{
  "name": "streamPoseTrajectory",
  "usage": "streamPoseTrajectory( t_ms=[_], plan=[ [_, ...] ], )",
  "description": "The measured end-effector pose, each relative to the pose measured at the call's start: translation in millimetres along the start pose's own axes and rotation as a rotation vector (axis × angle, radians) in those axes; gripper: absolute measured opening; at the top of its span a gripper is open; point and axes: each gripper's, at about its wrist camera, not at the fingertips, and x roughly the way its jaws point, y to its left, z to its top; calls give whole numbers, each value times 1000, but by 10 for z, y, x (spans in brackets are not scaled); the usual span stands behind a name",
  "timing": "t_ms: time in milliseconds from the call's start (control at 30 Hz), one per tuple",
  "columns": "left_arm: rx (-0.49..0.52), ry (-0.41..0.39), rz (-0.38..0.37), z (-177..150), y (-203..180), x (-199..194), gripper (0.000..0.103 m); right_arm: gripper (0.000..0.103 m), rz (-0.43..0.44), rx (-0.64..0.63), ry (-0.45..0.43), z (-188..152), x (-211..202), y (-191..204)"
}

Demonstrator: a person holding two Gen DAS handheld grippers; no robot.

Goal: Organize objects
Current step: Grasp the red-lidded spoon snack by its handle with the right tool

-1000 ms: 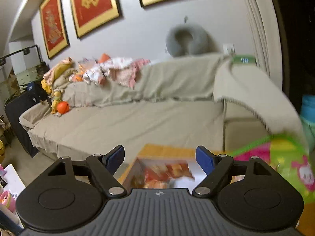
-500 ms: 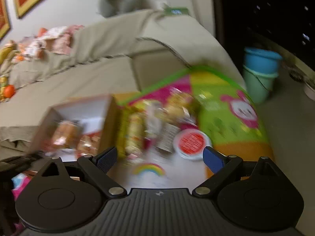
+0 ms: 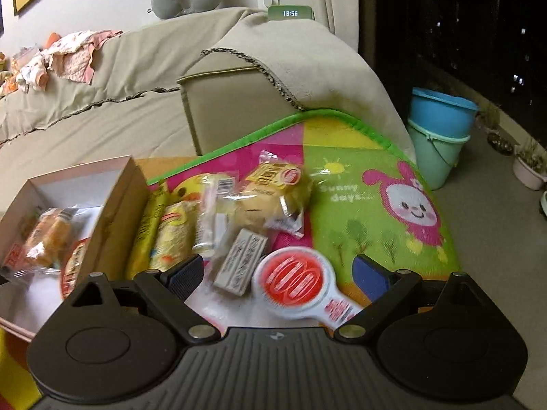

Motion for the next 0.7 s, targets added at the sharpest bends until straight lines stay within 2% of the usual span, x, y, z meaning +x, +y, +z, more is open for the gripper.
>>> streamPoseTrajectory(
  t_ms=[100,267,467,533,633,700],
  plan=[
    [0,0,0,1,-1,1,12,94,31,68,30,-8,105,-255],
    [0,0,0,1,-1,0,12,94,120,220,90,-236,88,-558],
    [2,0,1,0,-2,-2,12,94,209,104,111,-443,-166,-303],
    [2,1,2,-1,-2,-4,12,94,173,44,90,-456,-213,-197],
    [2,1,2,-1,-1,-5,12,94,48,-54,32,-419,-211,-75],
    [1,1,2,-1,0,-5,12,94,3,-108,14,-388,-145,-27]
  ],
)
